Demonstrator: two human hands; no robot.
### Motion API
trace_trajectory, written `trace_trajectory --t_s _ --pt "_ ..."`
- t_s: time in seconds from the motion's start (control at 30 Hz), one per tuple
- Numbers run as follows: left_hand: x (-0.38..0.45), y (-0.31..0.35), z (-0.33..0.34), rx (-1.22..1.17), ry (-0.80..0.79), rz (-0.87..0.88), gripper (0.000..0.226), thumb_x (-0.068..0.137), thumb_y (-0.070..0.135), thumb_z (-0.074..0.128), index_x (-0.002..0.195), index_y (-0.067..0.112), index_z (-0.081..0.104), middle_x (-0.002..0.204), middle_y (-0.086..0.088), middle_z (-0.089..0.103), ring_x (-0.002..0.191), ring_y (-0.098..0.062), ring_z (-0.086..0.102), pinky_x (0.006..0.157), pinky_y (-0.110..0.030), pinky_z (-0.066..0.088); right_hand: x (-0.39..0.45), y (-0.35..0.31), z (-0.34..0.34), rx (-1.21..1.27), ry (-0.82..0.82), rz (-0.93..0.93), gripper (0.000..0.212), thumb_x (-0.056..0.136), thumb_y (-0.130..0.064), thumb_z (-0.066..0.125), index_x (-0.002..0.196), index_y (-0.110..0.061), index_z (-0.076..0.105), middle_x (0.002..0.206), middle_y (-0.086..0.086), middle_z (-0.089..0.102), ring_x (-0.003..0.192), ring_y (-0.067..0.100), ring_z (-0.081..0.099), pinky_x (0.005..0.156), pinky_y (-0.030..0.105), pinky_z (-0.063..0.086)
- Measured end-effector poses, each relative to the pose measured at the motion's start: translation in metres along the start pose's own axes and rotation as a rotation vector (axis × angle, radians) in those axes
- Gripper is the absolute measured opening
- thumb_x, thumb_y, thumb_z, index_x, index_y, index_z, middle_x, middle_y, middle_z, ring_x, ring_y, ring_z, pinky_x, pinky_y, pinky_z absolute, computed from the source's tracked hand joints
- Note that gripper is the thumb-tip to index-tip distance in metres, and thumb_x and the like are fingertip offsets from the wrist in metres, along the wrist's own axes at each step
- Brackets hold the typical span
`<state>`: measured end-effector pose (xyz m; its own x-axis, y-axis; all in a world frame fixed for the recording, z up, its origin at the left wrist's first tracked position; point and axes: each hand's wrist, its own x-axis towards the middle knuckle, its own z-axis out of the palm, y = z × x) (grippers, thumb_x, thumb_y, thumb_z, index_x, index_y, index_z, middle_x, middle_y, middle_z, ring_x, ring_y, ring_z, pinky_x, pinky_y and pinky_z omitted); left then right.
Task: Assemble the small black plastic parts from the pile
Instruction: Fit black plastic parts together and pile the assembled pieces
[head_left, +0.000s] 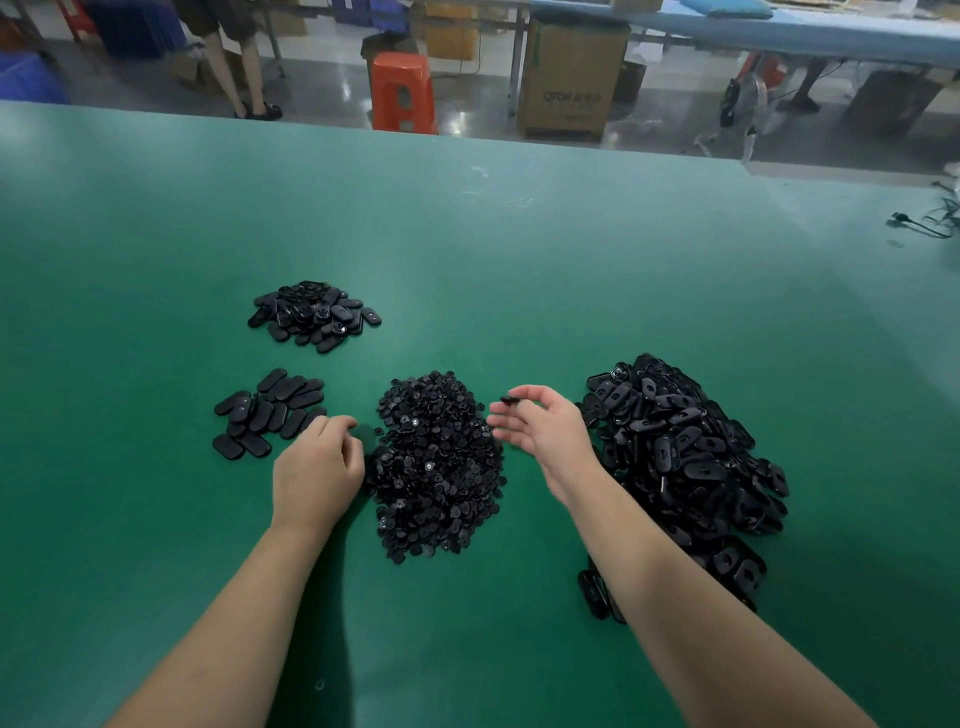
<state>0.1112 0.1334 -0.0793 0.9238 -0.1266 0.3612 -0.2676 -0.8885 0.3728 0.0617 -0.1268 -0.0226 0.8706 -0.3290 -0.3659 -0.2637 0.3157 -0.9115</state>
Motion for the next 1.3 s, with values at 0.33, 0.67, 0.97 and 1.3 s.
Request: trace_trajectory --t_s 0.33,0.67,0.97,1.3 --pt "0.000 -0.001 0.001 0.006 -0.005 0.002 0.020 0.087 0.004 0.064 0.105 0.005 0.073 0.085 -0.003 0.067 0.063 -0.019 0.058 0.050 -0.024 0.032 -0.003 0.007 -0.005 0.101 -0.008 -0.008 0.024 0.099 0.003 0.055 0.120 -0.008 0.052 0.109 0.020 0.071 0.088 0.025 0.075 0.077 0.033 0.062" --pt "0.000 -0.002 0.002 0.006 -0.002 0.008 0.019 0.087 0.003 0.065 0.104 0.005 0.074 0.086 -0.003 0.068 0.064 -0.020 0.059 0.050 -0.024 0.033 -0.001 0.007 -0.014 0.111 0.013 -0.017 0.011 0.093 -0.003 0.068 0.102 0.001 0.063 0.107 0.018 0.069 0.098 0.027 0.074 0.084 0.033 0.061" --pt "0.000 -0.002 0.002 0.001 0.013 0.015 0.018 0.086 0.002 0.066 0.102 0.006 0.074 0.083 -0.002 0.066 0.061 -0.018 0.055 0.048 -0.023 0.030 0.003 0.013 -0.016 -0.119 0.000 -0.027 0.026 0.093 -0.004 0.068 0.117 -0.015 0.066 0.093 0.006 0.068 0.066 0.007 0.063 0.063 0.020 0.052" --pt "0.001 -0.003 0.003 -0.016 -0.003 0.014 0.018 0.086 0.003 0.066 0.102 0.008 0.074 0.080 0.001 0.065 0.058 -0.012 0.047 0.045 -0.019 0.026 0.000 0.023 -0.006 -0.090 0.065 -0.045 0.016 0.103 -0.005 0.052 0.109 -0.016 0.064 0.103 0.006 0.071 0.089 0.017 0.076 0.091 0.035 0.059"
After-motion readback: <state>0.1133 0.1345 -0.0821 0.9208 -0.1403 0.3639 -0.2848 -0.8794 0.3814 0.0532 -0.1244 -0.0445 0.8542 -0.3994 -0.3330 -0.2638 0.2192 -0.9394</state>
